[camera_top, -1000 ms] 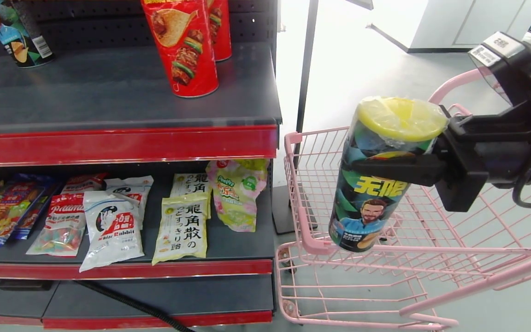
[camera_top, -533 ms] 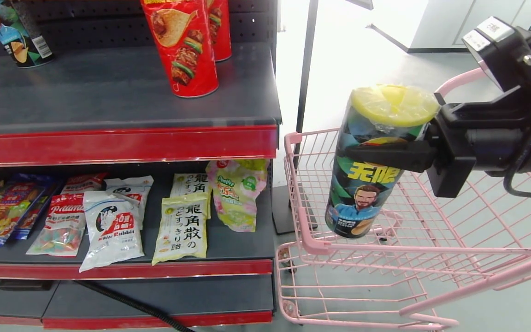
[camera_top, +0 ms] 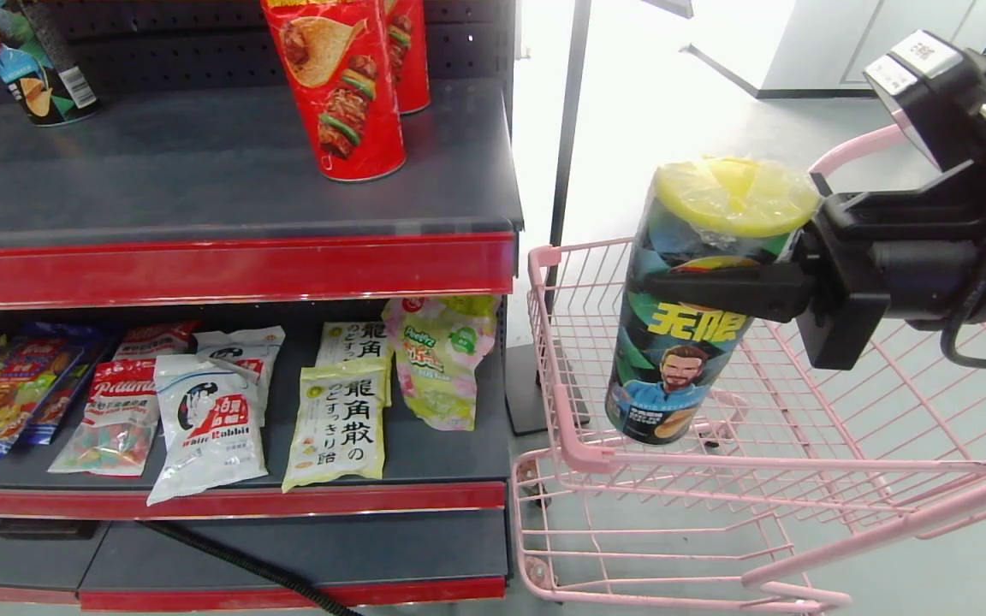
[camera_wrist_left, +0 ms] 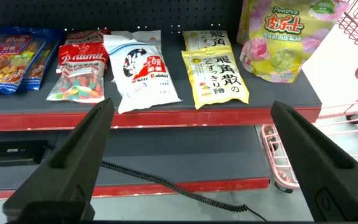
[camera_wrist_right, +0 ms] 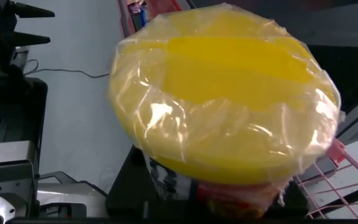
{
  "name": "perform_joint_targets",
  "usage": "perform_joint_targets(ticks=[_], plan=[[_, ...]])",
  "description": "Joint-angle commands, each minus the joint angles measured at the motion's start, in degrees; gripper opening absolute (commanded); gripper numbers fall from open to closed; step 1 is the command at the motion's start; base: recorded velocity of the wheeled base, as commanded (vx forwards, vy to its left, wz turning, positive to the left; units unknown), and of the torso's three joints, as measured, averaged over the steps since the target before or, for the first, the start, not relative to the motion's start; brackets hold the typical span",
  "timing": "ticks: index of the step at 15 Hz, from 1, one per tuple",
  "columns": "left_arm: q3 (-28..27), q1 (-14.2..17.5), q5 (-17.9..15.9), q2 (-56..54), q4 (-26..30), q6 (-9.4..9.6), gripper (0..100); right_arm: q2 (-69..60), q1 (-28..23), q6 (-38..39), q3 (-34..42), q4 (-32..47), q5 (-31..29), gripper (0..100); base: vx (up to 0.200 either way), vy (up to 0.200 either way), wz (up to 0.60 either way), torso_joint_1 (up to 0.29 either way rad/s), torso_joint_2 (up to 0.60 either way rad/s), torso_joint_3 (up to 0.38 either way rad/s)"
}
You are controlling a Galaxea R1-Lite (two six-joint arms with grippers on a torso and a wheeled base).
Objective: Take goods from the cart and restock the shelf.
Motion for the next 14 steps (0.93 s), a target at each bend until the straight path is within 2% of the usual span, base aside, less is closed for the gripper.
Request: perform_joint_targets(ticks=[1,5,14], plan=[[0.0,0.0,0.0,0.1,0.0,0.00,100,0.0,0.0,0.0,0.0,0.0,0.0,0,0.000,0.000,0.00,0.000,0.00,0.000],[0.0,0.0,0.0,0.1,0.0,0.00,100,0.0,0.1,0.0,0.1,0.0,0.0,0,0.000,0.000,0.00,0.085,-0.24,-0.153],[0.0,0.0,0.0,0.1,0.0,0.00,100,0.0,0.0,0.0,0.7,-0.2,0.0,0,0.000,0.000,0.00,0.204,-0.52,-0.321]])
